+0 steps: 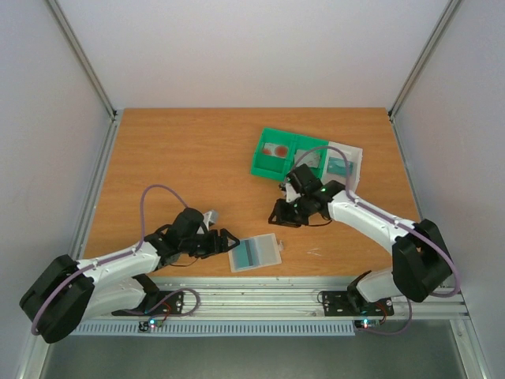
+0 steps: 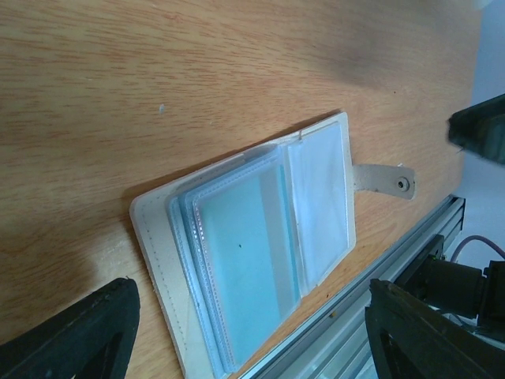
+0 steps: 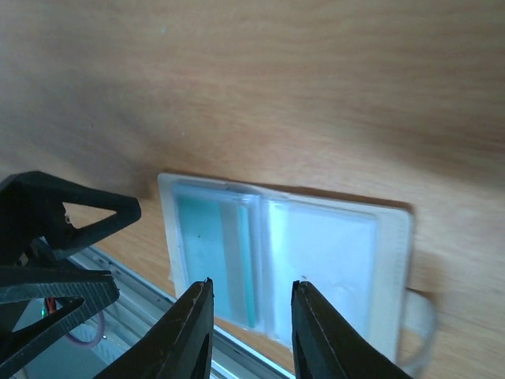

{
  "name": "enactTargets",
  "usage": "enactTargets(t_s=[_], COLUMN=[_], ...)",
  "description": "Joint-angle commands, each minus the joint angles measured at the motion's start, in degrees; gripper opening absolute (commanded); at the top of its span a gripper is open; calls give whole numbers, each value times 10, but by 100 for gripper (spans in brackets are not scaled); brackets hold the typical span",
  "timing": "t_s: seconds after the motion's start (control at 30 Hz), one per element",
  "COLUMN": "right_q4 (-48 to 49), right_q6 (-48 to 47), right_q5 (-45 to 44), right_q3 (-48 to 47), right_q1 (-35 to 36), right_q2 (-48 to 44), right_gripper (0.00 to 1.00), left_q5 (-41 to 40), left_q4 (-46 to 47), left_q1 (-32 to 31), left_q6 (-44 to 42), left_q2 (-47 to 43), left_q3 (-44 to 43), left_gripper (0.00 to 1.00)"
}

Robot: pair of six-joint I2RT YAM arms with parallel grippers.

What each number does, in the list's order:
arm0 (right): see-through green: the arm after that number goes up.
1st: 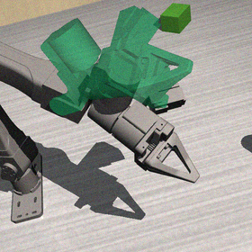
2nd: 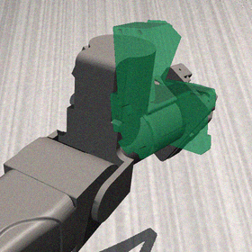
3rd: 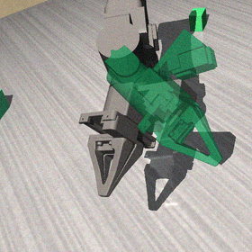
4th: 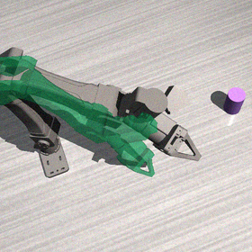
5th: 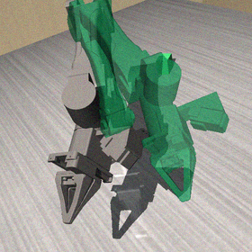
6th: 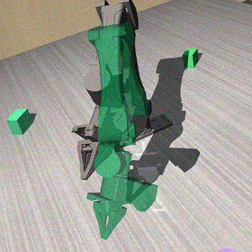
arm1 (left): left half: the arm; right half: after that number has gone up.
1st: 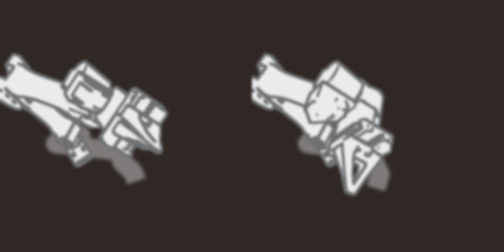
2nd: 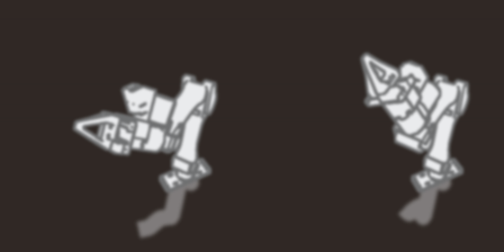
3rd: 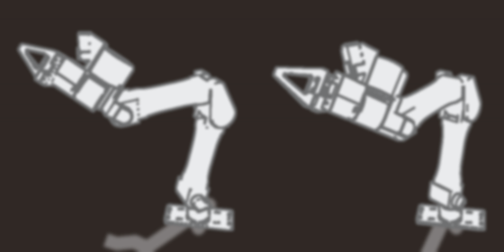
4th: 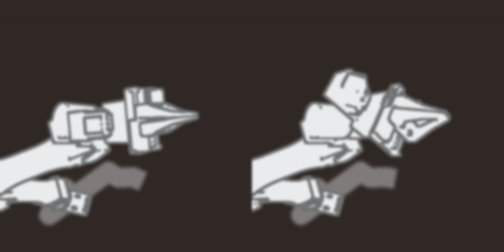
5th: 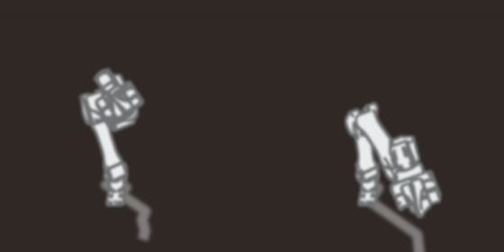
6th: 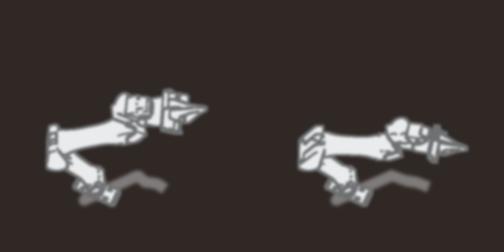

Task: Take the credit cards out of the card holder

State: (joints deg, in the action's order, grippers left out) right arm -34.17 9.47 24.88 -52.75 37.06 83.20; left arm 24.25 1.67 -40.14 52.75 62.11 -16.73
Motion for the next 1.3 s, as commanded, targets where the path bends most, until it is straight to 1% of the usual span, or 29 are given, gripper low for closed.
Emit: enactTargets(t_s=[0.0,0.2,0.53,0.7,0.83,0.97,1.1,1.27], right_q4=[68,79,103,143,186,160,141,120], right_q6=[47,62,88,123,155,144,131,115], right_q5=[0,-24,-26,0,22,8,19,-11], right_q3=[7,-7,-6,-6,12,16,12,9], right_q1=[51,109,147,152,152,152,155,160], right_q2=[33,87,141,158,146,128,130,136], right_gripper=[28,28,27,26,24,22,22,21], left_q5=[-5,-40,-82,-82,-82,-77,-75,-70], left_q4=[35,-8,-65,-64,-65,-48,-26,10], left_q1=[2,2,2,2,2,2,2,2], left_q6=[16,2,-4,-3,2,14,27,40], left_q2=[-25,-69,-138,-145,-146,-139,-127,-117], left_q3=[13,9,22,24,22,29,37,46], left_gripper=[79,79,80,80,80,80,80,79])
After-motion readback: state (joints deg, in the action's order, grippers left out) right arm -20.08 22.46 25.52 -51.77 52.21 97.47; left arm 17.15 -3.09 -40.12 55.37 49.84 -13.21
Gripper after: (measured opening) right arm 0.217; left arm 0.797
